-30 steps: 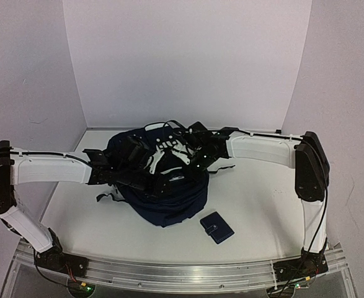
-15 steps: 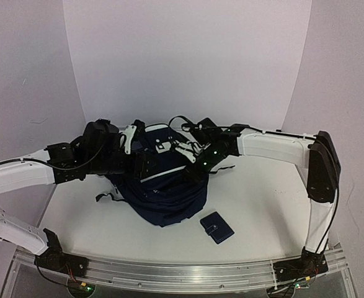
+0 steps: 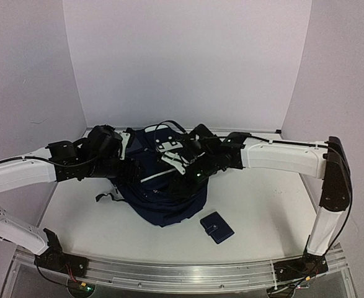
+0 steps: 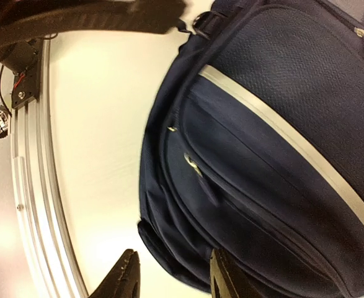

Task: Pack the student bag
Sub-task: Zip the student bag at the center of the board.

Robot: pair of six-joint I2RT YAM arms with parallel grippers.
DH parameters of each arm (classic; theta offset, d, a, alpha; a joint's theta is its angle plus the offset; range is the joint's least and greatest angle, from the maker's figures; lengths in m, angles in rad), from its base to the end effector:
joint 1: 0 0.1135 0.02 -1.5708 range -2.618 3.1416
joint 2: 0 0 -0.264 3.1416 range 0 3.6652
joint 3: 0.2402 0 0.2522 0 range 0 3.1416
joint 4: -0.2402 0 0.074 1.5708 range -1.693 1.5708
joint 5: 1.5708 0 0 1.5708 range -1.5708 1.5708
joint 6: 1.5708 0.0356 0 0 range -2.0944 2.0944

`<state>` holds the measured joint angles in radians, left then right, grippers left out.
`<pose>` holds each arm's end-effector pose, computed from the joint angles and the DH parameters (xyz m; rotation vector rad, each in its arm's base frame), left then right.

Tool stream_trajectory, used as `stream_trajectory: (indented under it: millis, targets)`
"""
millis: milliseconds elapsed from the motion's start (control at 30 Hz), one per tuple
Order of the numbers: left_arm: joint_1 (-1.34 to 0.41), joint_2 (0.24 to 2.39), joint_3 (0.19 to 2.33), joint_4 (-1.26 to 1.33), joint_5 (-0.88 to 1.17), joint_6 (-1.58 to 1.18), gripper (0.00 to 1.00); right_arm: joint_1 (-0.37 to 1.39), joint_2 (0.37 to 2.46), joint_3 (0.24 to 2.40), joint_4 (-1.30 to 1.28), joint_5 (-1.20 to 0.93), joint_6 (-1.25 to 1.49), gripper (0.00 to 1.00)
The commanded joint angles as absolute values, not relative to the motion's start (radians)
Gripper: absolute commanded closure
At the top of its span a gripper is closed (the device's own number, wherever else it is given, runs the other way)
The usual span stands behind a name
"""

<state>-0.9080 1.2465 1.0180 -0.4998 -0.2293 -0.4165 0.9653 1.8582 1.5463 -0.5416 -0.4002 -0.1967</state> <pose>0.1720 -0.2072 0.2944 0.4464 2.2697 -0.4267 0.2257 0.3504 0.2681 -1.5308 1.9852 0.8213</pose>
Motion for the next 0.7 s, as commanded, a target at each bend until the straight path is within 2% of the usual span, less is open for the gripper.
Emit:
stream_trajectory:
  millis: [0,267,400,467,600,667]
  targets:
    - [-0.901,1.227,1.07,-0.512,-0.264,-0.411,0.37,0.987,1.927,1.552,-0.415,-0.33,-0.131,0.61]
    - [-0.899,1.217,1.055,-0.513,-0.269,-0.4,0.37,1.018,2.002,1.565,-0.361,-0.26,-0.108,0.59]
    - [-0.898,1.22,1.058,-0.519,-0.27,-0.389,0.36,1.021,2.027,1.569,-0.349,-0.215,-0.109,0.62]
    - [-0.897,1.219,1.057,-0.52,-0.271,-0.385,0.36,1.021,2.032,1.566,-0.345,-0.196,-0.108,0.67]
    - [-0.894,1.222,1.057,-0.525,-0.27,-0.368,0.36,1.021,2.027,1.558,-0.342,-0.179,-0.103,0.86]
    - [-0.893,1.218,1.053,-0.536,-0.266,-0.332,0.36,1.021,2.007,1.548,-0.342,-0.184,-0.108,0.92]
